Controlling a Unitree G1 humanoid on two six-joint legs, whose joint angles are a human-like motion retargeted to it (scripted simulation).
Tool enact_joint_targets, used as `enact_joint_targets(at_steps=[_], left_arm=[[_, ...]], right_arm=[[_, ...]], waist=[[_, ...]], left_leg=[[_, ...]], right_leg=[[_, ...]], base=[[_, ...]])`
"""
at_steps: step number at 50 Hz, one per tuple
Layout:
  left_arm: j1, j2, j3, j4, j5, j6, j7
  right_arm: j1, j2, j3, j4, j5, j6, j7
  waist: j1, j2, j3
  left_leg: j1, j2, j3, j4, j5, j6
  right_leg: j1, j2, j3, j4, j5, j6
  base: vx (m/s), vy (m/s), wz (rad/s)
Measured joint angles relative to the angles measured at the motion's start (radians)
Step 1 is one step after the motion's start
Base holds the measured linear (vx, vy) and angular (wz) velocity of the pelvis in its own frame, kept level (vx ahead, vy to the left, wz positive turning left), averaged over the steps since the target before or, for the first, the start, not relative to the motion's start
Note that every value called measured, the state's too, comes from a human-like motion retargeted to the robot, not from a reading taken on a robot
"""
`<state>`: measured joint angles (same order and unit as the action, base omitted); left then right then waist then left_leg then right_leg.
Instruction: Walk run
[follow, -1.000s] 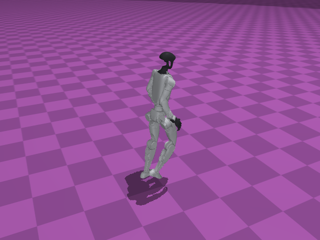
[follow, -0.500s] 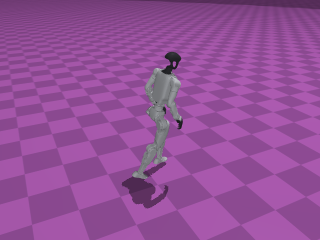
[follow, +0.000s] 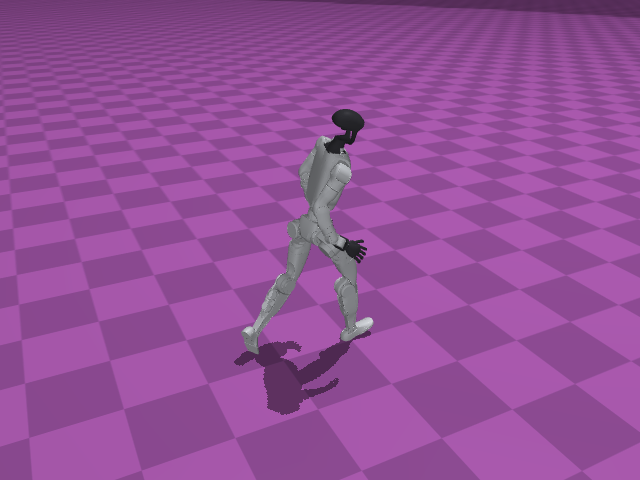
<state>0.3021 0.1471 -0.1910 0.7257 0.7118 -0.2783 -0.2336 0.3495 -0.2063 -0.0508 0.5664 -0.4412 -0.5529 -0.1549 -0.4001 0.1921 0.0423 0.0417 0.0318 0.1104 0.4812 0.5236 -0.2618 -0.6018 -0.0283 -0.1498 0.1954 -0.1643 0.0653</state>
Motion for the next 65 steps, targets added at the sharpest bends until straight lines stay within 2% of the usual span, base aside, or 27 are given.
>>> enact_joint_targets(at_steps=[2,3,5,7,10,13,17,18,20,23,25,28,30,32,38,40,42,43,45,47,49,52,56,59,62,63,65], left_arm=[[-0.022,0.016,0.007,-0.006,-0.030,0.017,0.025],[-0.029,0.021,0.016,-0.013,-0.036,0.022,0.030],[0.011,0.014,0.070,-0.016,0.004,0.016,0.024],[-0.018,-0.013,0.066,0.006,0.031,0.025,0.003],[-0.047,-0.046,0.103,-0.017,0.008,0.038,-0.072],[-0.042,-0.028,0.087,-0.091,0.026,0.035,0.039],[-0.027,0.008,0.084,-0.147,0.063,0.005,0.147],[-0.025,0.012,0.080,-0.152,0.056,-0.004,0.167],[-0.050,0.024,0.085,-0.149,0.029,-0.015,0.195],[-0.079,0.040,0.115,-0.131,-0.010,-0.014,0.173],[-0.045,0.042,0.120,-0.116,-0.020,0.005,0.149],[-0.055,0.014,0.172,-0.019,-0.016,0.009,0.093],[-0.043,0.013,0.116,0.002,-0.019,0.015,0.045],[-0.031,0.025,0.076,0.000,-0.017,0.006,0.057],[0.008,0.054,0.019,-0.021,0.029,-0.034,0.085],[0.014,0.046,0.050,-0.021,0.017,-0.021,0.093],[-0.009,0.026,0.070,-0.011,-0.018,-0.014,0.087],[-0.024,0.020,0.060,-0.008,-0.038,-0.012,0.078],[-0.027,0.016,0.071,-0.016,-0.043,-0.012,0.045],[-0.018,-0.033,0.100,0.018,0.065,0.013,0.031],[-0.047,-0.041,0.074,0.037,0.116,0.044,0.017],[-0.069,-0.045,0.054,-0.002,0.132,0.034,0.040],[-0.076,-0.034,0.033,-0.050,0.132,0.011,0.152],[-0.088,-0.007,0.044,-0.079,0.113,-0.007,0.139],[-0.114,0.017,0.044,-0.097,0.071,-0.004,0.134],[-0.125,0.030,0.047,-0.099,0.056,-0.003,0.134],[-0.135,0.059,0.047,-0.113,0.028,0.000,0.124]], right_arm=[[-0.022,0.004,0.027,-0.002,-0.025,0.014,-0.026],[-0.033,0.005,0.051,-0.001,-0.026,0.021,-0.030],[-0.028,0.019,0.121,0.017,-0.015,0.017,-0.001],[-0.079,0.039,0.049,0.084,0.033,0.040,0.156],[-0.109,0.036,0.068,0.109,0.097,0.154,0.361],[-0.110,0.010,0.082,0.073,0.120,0.165,0.373],[-0.077,-0.014,0.109,0.038,0.037,0.130,0.255],[-0.065,-0.010,0.105,0.034,0.008,0.120,0.224],[-0.071,0.012,0.106,0.039,-0.028,0.102,0.174],[-0.105,0.039,0.160,0.079,-0.053,0.094,0.167],[-0.101,0.077,0.204,0.133,-0.119,0.124,0.224],[-0.113,0.069,0.235,0.177,-0.206,0.256,0.389],[-0.087,0.045,0.184,0.144,-0.241,0.249,0.455],[-0.042,0.027,0.145,0.102,-0.230,0.211,0.352],[0.019,0.041,0.048,0.052,0.041,0.001,0.134],[-0.014,0.007,0.087,0.060,0.083,-0.033,0.110],[-0.074,-0.043,0.132,0.067,0.051,-0.017,0.134],[-0.094,-0.065,0.144,0.065,0.025,0.006,0.157],[-0.102,-0.096,0.200,0.048,-0.021,0.057,0.233],[-0.066,-0.079,0.201,0.052,-0.064,0.118,0.323],[-0.048,-0.017,0.079,0.103,-0.053,0.168,0.378],[-0.037,0.037,0.073,0.152,0.063,0.152,0.343],[-0.051,0.029,0.079,0.177,0.088,0.111,0.383],[-0.078,0.000,0.089,0.159,-0.032,0.141,0.441],[-0.122,-0.025,0.122,0.145,-0.125,0.170,0.457],[-0.145,-0.028,0.142,0.148,-0.132,0.179,0.453],[-0.177,-0.030,0.178,0.154,-0.124,0.197,0.462]], waist=[[0.011,-0.009,0.026],[0.008,-0.014,0.021],[0.021,-0.075,-0.013],[0.095,-0.063,-0.023],[0.243,-0.153,-0.078],[0.336,-0.203,-0.077],[0.488,-0.306,-0.063],[0.508,-0.337,-0.033],[0.498,-0.352,0.002],[0.435,-0.318,0.040],[0.314,-0.269,0.009],[0.247,-0.230,-0.022],[0.227,-0.173,-0.076],[0.210,-0.163,-0.109],[0.027,-0.058,-0.095],[-0.002,-0.030,-0.050],[0.028,-0.049,-0.033],[0.008,-0.074,-0.018],[0.016,-0.092,-0.054],[0.072,-0.123,-0.076],[0.104,-0.138,-0.093],[0.237,-0.191,-0.119],[0.391,-0.233,-0.096],[0.473,-0.234,-0.090],[0.506,-0.222,-0.087],[0.520,-0.203,-0.085],[0.462,-0.213,-0.094]], left_leg=[[-0.019,-0.005,-0.050,0.194,0.000,0.007],[-0.043,-0.028,-0.073,0.252,0.000,0.027],[-0.089,-0.088,-0.074,0.348,-0.004,0.070],[-0.273,-0.107,-0.181,0.602,-0.160,0.108],[-0.499,-0.056,-0.004,0.626,-0.364,0.304],[-0.654,-0.059,0.051,0.385,-0.453,0.376],[-0.674,-0.149,0.146,-0.189,-0.503,0.406],[-0.647,-0.206,0.105,-0.304,-0.532,0.384],[-0.623,-0.209,0.039,-0.420,-0.592,0.266],[-0.583,-0.188,-0.006,-0.306,-0.461,0.360],[-0.587,-0.179,-0.176,-0.045,-0.617,0.429],[-0.528,-0.061,-0.117,0.126,-0.804,0.384],[-0.391,-0.048,-0.089,0.045,-0.855,0.390],[-0.261,-0.059,-0.036,-0.074,-0.746,0.353],[0.020,0.002,-0.138,-0.194,-0.023,0.089],[0.062,0.092,-0.060,-0.040,0.000,0.004],[0.085,0.093,0.010,0.129,0.000,0.006],[0.099,0.049,-0.047,0.196,0.000,0.023],[0.058,-0.004,-0.073,0.319,0.000,0.054],[0.003,-0.095,-0.075,0.416,-0.041,0.118],[-0.157,-0.064,-0.100,0.572,-0.206,0.224],[-0.334,-0.009,0.098,0.477,-0.423,0.426],[-0.471,-0.095,0.148,0.017,-0.503,0.366],[-0.477,-0.168,0.119,-0.360,-0.555,0.320],[-0.516,-0.101,0.186,-0.460,-0.561,0.257],[-0.536,-0.050,0.179,-0.433,-0.503,0.279],[-0.579,-0.049,0.119,-0.274,-0.449,0.524]], right_leg=[[0.027,0.041,-0.016,0.063,0.126,-0.207],[0.028,0.023,-0.065,0.148,0.055,-0.297],[0.070,0.105,0.188,0.278,-0.045,-0.292],[0.118,0.042,0.002,0.366,-0.127,-0.315],[0.291,0.090,0.076,0.266,-0.150,-0.327],[0.472,0.134,0.049,0.074,0.138,-0.256],[0.666,0.115,0.074,-0.027,0.682,0.052],[0.686,0.066,0.030,0.087,0.686,0.146],[0.693,0.066,-0.063,0.279,0.688,0.197],[0.692,0.289,0.123,0.465,0.688,0.196],[0.640,0.411,0.044,0.495,0.688,0.194],[0.432,0.284,-0.033,0.816,0.422,0.124],[0.307,0.199,-0.070,0.812,0.305,0.044],[0.196,0.114,-0.048,0.701,0.235,0.015],[0.096,0.000,0.002,0.041,0.134,0.015],[0.114,0.025,0.030,-0.095,0.052,-0.028],[0.124,0.017,0.025,-0.105,0.009,-0.067],[0.131,-0.012,0.034,-0.073,0.091,-0.056],[0.117,-0.006,0.035,0.042,0.113,-0.260],[0.142,0.042,0.234,0.235,0.007,-0.209],[0.219,-0.054,0.011,0.287,-0.062,-0.222],[0.364,-0.017,0.026,0.205,-0.079,-0.224],[0.569,0.049,0.005,-0.008,0.233,-0.109],[0.704,0.101,-0.025,-0.075,0.449,0.051],[0.775,0.143,-0.099,-0.041,0.593,0.197],[0.774,0.200,-0.069,0.008,0.639,0.197],[0.741,0.252,-0.037,0.184,0.688,0.197]], base=[[2.01,-0.72,-0.60],[2.00,-0.85,-0.25],[2.11,-1.22,-0.27],[2.07,-0.84,-0.07],[1.87,-0.73,-0.96],[1.91,-0.76,-0.49],[1.95,-0.70,-1.18],[2.05,-0.71,-0.51],[1.81,-0.84,0.29],[1.96,-0.88,0.39],[2.13,-0.70,0.70],[2.16,-0.66,-0.64],[2.05,-0.56,-0.50],[2.11,-0.61,-0.44],[1.88,-0.61,0.57],[1.71,-0.66,-0.84],[1.89,-0.55,-0.93],[1.85,-0.53,0.12],[1.86,-0.68,0.03],[2.16,-0.79,0.41],[1.84,-0.57,1.02],[1.63,-0.46,-0.28],[1.32,-0.38,-0.45],[1.46,-0.39,-0.69],[1.54,-0.57,-0.48],[1.27,-0.89,-0.47],[1.52,-0.94,0.73]])
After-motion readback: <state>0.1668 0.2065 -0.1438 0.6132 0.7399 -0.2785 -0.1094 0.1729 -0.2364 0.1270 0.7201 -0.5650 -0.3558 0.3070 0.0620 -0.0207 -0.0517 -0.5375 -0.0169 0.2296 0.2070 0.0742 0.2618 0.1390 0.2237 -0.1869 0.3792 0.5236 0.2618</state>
